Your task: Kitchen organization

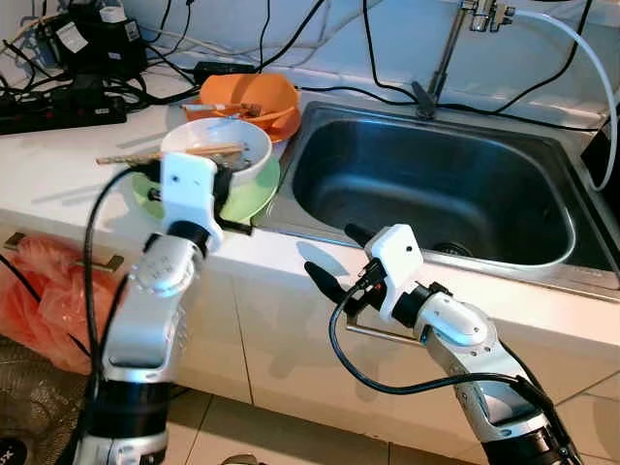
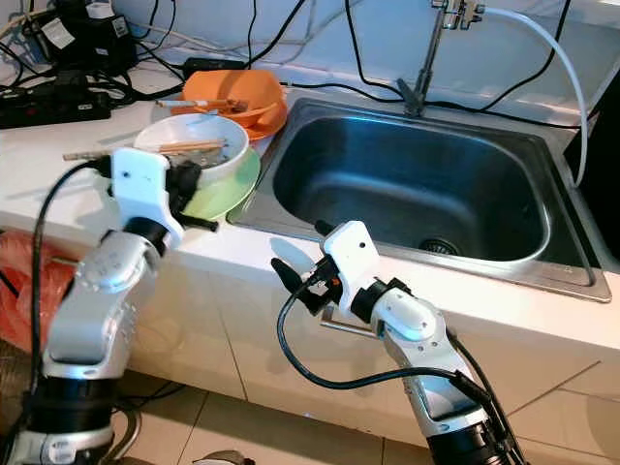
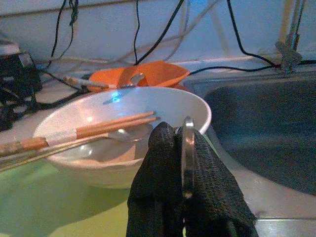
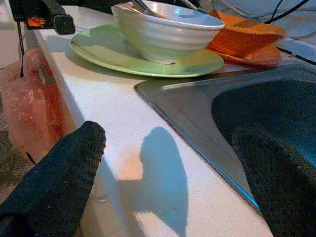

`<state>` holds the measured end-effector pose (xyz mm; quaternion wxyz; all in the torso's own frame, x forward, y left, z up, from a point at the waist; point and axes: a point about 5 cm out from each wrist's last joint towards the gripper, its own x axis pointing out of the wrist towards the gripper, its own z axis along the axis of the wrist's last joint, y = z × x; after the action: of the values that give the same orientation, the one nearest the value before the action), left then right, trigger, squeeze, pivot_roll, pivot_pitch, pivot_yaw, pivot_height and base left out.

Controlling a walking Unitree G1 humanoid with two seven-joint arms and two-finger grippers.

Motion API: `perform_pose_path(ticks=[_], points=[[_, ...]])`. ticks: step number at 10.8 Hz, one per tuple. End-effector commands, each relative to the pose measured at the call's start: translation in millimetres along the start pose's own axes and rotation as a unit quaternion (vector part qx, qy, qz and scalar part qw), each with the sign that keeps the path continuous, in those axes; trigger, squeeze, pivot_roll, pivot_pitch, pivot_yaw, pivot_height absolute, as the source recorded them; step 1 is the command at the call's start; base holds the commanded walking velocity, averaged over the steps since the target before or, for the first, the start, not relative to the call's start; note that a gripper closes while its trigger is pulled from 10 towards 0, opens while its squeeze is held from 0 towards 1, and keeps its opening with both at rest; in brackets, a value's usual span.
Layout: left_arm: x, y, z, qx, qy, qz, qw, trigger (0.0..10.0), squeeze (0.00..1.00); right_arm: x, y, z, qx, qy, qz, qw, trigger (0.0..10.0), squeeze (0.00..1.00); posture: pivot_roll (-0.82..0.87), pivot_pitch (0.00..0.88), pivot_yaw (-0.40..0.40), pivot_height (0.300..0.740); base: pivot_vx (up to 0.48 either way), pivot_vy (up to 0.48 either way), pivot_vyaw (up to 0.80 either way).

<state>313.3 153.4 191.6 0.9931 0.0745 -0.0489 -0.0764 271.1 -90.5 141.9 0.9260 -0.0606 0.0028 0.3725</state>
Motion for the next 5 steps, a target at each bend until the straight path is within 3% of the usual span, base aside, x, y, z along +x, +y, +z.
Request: perform_pose_path(ticks=[1,5], points=[[-1.8,-3.4,6.4,0.013,-0.024,0.002,1.0,0.0,0.0,-0.2,-5.7,1.4,0.001,-0.006,-0.012,1.0,10.0,0.0,0.11,0.0,-0.019,0.74,0.0,0.0,0.0],[-4.1,1.8,12.6,0.032,-0.062,0.034,0.997,0.0,0.0,0.2,-7.8,2.0,0.005,-0.011,-0.017,1.0,10.0,0.0,0.11,0.0,-0.022,0.74,0.0,0.0,0.0]])
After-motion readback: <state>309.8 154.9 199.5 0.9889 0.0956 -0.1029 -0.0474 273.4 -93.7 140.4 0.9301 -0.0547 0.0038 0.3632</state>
